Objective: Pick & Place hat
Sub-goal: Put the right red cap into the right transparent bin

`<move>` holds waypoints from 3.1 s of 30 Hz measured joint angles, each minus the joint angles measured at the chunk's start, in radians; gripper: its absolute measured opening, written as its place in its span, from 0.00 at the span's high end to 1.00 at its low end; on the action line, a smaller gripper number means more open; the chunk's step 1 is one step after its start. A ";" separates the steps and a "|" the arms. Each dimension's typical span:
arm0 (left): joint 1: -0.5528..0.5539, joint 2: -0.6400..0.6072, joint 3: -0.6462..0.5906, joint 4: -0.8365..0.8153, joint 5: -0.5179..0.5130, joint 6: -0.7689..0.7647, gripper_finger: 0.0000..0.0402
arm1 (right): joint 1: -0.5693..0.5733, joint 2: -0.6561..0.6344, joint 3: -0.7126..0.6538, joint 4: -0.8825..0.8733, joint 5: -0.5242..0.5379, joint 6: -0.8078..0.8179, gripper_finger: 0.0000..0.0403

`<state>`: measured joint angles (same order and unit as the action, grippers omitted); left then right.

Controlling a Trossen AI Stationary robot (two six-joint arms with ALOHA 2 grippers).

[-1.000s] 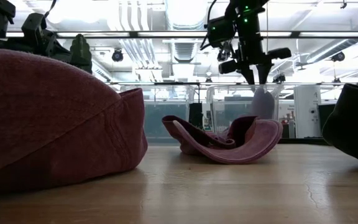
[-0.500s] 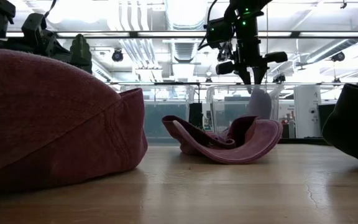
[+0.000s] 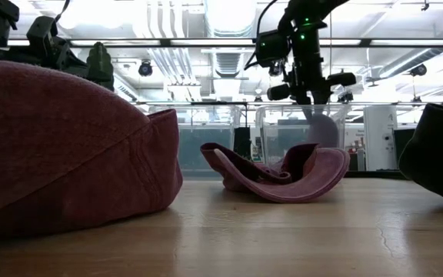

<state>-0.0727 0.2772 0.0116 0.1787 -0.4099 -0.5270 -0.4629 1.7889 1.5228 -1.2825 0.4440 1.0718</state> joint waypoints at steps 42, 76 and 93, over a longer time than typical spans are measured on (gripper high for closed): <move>0.000 0.000 0.000 0.001 0.000 0.000 0.61 | 0.204 -0.008 0.750 -0.290 0.041 -0.613 0.97; 0.000 0.000 0.000 0.000 0.001 -0.031 0.61 | 0.380 -0.372 0.297 -0.289 0.310 -1.163 0.97; 0.000 0.000 0.000 0.000 0.000 -0.031 0.61 | 0.487 -0.368 0.013 -0.289 0.411 -1.072 0.97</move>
<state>-0.0723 0.2771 0.0116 0.1791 -0.4095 -0.5575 0.0238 1.4209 1.5356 -1.5711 0.8554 -0.0004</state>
